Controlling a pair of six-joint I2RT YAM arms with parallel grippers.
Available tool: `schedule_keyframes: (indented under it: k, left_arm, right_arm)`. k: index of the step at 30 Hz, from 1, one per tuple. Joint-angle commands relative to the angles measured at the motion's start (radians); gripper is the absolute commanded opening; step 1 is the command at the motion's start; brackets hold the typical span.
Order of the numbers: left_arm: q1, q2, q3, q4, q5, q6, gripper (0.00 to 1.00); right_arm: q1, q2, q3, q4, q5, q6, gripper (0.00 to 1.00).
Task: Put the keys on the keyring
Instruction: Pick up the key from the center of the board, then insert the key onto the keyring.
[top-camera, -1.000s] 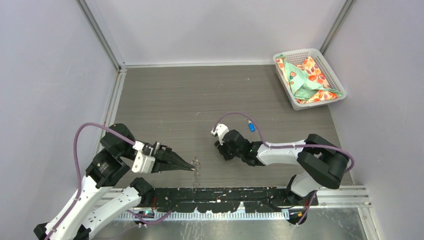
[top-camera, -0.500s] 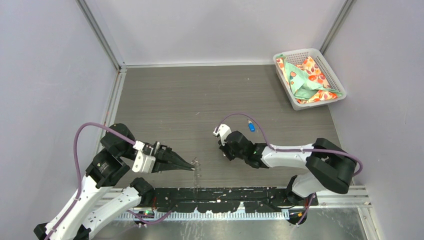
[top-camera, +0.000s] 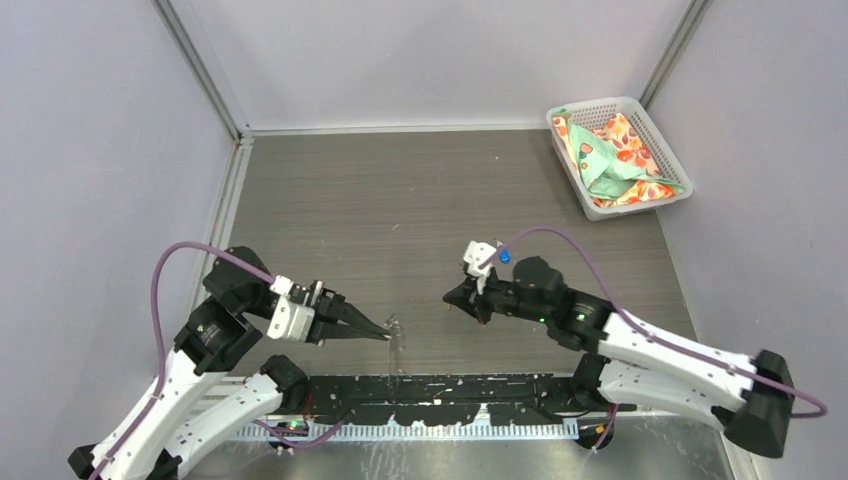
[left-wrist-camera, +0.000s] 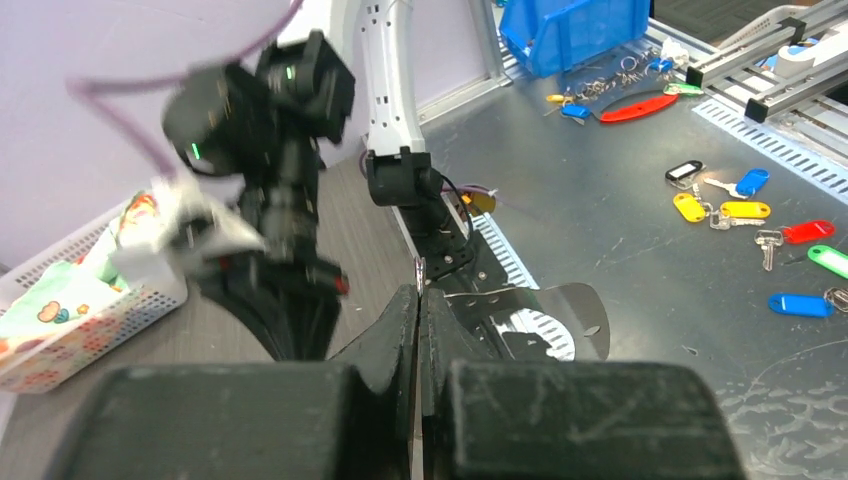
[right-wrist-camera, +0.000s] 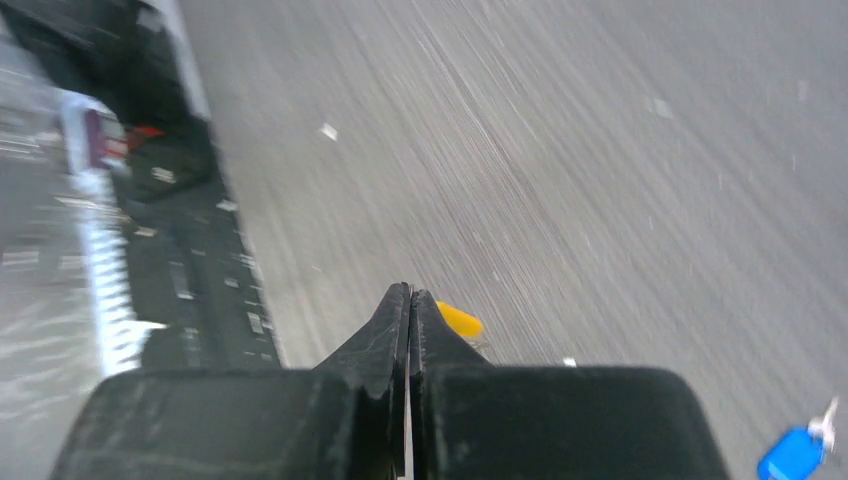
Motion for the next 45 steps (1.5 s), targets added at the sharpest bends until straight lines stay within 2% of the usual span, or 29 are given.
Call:
schedule_keyframes:
  k: [1, 6, 17, 22, 26, 31, 41, 45]
  left_arm:
    - [-0.001, 0.025, -0.018, 0.100, 0.030, -0.089, 0.00]
    - [-0.002, 0.076, -0.011, 0.159, 0.091, -0.137, 0.00]
    - [-0.002, 0.144, 0.029, 0.201, 0.168, -0.177, 0.00]
    - [-0.001, 0.156, 0.040, 0.209, 0.182, -0.187, 0.00]
    - [-0.001, 0.162, 0.036, 0.244, 0.147, -0.207, 0.00]
    - [-0.001, 0.166, 0.028, 0.299, 0.100, -0.253, 0.00]
    - [-0.001, 0.192, 0.065, 0.314, 0.136, -0.267, 0.00]
    - [-0.003, 0.194, 0.095, 0.405, 0.095, -0.330, 0.00]
  right_arm:
    - [0.004, -0.171, 0.119, -0.152, -0.276, -0.073, 0.01]
    - [0.004, -0.190, 0.275, -0.248, -0.442, -0.144, 0.01]
    - [0.004, 0.015, 0.611, -0.449, -0.813, -0.342, 0.01]
    - [0.007, 0.090, 0.715, -0.535, -0.867, -0.440, 0.01]
    - [0.022, 0.096, 0.713, -0.488, -0.830, -0.463, 0.01]
    - [0.075, 0.060, 0.630, -0.336, -0.719, -0.461, 0.01]
    - [0.177, 0.035, 0.546, -0.181, -0.519, -0.532, 0.01]
    - [0.195, 0.007, 0.486, -0.071, -0.435, -0.522, 0.01]
